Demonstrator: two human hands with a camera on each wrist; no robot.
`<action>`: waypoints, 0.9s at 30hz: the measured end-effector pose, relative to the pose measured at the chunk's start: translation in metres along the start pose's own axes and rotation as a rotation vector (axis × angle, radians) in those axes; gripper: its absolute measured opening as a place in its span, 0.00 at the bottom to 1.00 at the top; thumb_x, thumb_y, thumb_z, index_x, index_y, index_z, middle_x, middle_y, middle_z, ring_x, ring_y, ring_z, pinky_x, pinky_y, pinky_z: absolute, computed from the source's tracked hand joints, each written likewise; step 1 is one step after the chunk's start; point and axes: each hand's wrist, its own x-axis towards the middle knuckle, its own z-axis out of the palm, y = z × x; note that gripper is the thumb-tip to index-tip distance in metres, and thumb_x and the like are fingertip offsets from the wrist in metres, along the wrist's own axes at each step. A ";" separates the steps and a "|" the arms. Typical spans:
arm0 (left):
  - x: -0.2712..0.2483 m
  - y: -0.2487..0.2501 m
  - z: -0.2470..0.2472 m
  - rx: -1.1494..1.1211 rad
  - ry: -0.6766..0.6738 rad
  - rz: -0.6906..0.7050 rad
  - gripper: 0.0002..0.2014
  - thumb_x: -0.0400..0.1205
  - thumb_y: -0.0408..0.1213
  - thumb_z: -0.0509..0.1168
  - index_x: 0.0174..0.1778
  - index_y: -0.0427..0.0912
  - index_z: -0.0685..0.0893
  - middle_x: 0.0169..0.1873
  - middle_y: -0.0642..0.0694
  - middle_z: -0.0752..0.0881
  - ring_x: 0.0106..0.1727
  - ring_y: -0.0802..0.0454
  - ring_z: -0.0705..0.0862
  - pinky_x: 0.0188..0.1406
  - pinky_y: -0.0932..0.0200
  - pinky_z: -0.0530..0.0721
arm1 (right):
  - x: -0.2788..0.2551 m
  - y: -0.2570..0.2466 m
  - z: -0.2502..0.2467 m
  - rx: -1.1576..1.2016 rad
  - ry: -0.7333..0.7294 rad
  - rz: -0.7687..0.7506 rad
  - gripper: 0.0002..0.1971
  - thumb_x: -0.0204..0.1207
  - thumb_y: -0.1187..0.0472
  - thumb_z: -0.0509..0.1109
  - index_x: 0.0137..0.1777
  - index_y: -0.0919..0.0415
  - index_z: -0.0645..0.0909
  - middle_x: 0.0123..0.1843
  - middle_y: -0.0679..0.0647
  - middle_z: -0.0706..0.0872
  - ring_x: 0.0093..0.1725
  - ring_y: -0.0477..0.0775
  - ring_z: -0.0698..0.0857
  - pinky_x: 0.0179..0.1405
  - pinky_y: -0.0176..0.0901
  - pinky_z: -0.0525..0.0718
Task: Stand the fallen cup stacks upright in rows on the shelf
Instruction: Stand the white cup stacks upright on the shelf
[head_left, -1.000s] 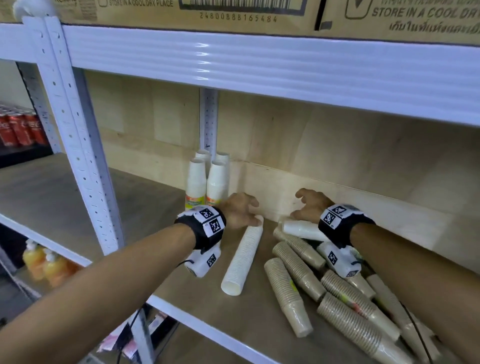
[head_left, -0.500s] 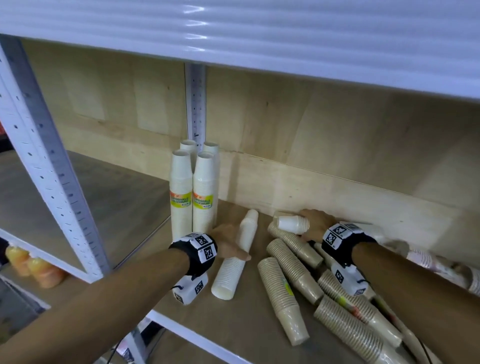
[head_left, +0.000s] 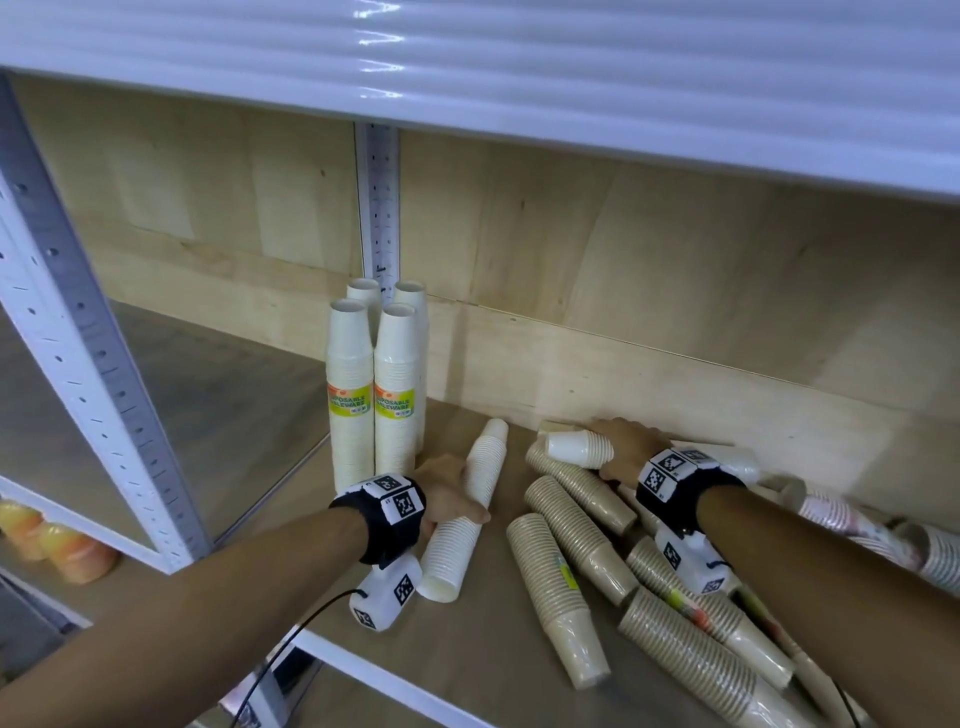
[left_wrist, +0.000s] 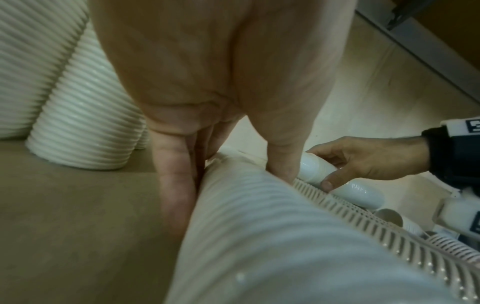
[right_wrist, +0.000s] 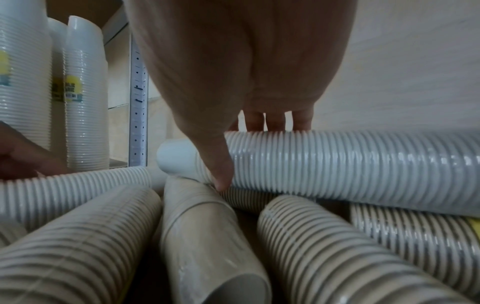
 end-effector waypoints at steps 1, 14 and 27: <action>0.000 0.000 0.000 -0.015 -0.007 -0.006 0.45 0.69 0.50 0.80 0.78 0.40 0.68 0.68 0.46 0.76 0.63 0.44 0.81 0.47 0.46 0.91 | -0.002 0.000 -0.001 0.004 0.001 0.000 0.33 0.68 0.58 0.76 0.75 0.45 0.73 0.65 0.49 0.84 0.62 0.54 0.84 0.62 0.52 0.82; -0.021 0.018 -0.017 -0.053 0.115 0.126 0.37 0.62 0.50 0.80 0.65 0.44 0.75 0.57 0.49 0.83 0.56 0.49 0.84 0.52 0.51 0.87 | -0.035 0.000 -0.042 0.067 0.104 0.022 0.30 0.72 0.55 0.75 0.74 0.52 0.72 0.65 0.54 0.82 0.61 0.58 0.82 0.63 0.51 0.80; -0.058 0.038 -0.049 -0.208 0.383 0.240 0.32 0.69 0.34 0.79 0.64 0.39 0.69 0.56 0.43 0.80 0.57 0.42 0.81 0.51 0.47 0.84 | -0.056 -0.070 -0.135 0.321 0.442 0.005 0.26 0.72 0.50 0.75 0.65 0.59 0.71 0.59 0.57 0.83 0.53 0.61 0.85 0.52 0.56 0.85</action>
